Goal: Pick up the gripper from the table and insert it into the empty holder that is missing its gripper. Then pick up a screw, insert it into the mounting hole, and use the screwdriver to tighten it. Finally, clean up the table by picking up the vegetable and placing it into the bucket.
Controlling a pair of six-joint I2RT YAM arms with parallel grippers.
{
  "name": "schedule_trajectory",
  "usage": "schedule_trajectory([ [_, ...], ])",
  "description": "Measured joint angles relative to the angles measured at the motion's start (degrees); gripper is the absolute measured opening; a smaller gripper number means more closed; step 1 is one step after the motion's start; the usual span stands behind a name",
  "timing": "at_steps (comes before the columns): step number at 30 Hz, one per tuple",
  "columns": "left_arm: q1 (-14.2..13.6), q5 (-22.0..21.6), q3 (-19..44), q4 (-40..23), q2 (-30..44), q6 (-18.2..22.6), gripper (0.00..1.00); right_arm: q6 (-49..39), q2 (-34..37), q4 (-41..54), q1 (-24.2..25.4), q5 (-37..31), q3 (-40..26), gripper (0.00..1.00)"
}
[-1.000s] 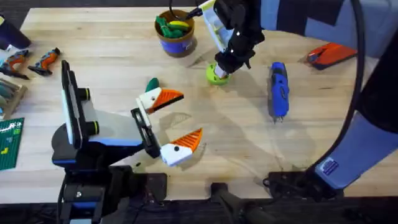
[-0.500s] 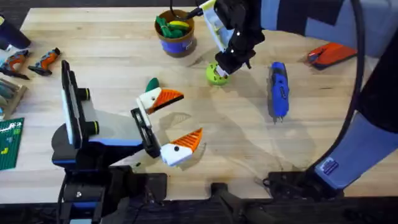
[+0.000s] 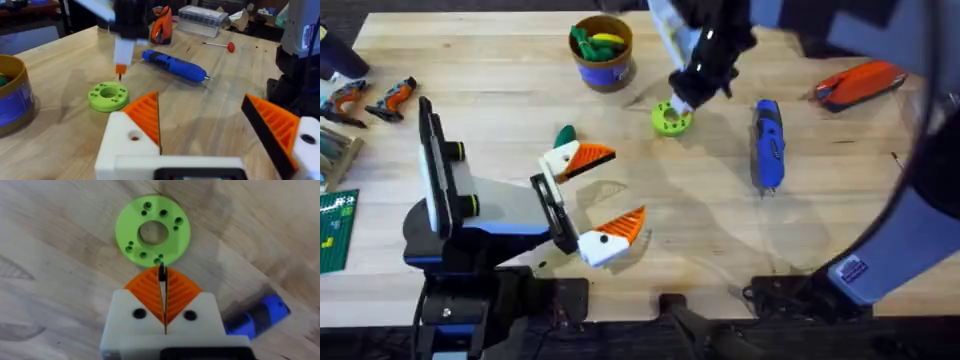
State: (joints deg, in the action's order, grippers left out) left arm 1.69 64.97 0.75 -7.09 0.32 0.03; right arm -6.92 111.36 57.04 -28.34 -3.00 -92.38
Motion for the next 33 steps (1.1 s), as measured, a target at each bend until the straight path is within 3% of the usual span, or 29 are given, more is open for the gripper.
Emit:
schedule_trajectory([
  [6, 0.0, 0.0, 0.0, 0.0, 0.0, 0.0, 0.986, -0.6, -6.1, 8.6, -0.2, 0.0, -12.1, 0.006],
  [7, 0.0, 0.0, 0.0, 0.0, 0.0, 0.0, 0.986, -1.3, -8.4, 13.3, -0.6, 0.0, -18.1, 0.006],
  [11, 0.0, 0.0, 0.0, 0.0, 0.0, 0.0, 0.987, -1.8, -9.2, 17.4, -2.0, 0.0, -24.3, 0.006],
  [24, 0.0, 0.0, 0.0, 0.0, 0.0, 0.0, 0.986, -6.3, -8.7, 21.5, -12.6, 0.1, -26.3, 0.006],
  [33, 0.0, 0.0, 0.0, 0.0, 0.0, 0.0, 0.985, -11.3, -8.7, 21.2, -18.1, 5.9, -26.3, 0.006],
])
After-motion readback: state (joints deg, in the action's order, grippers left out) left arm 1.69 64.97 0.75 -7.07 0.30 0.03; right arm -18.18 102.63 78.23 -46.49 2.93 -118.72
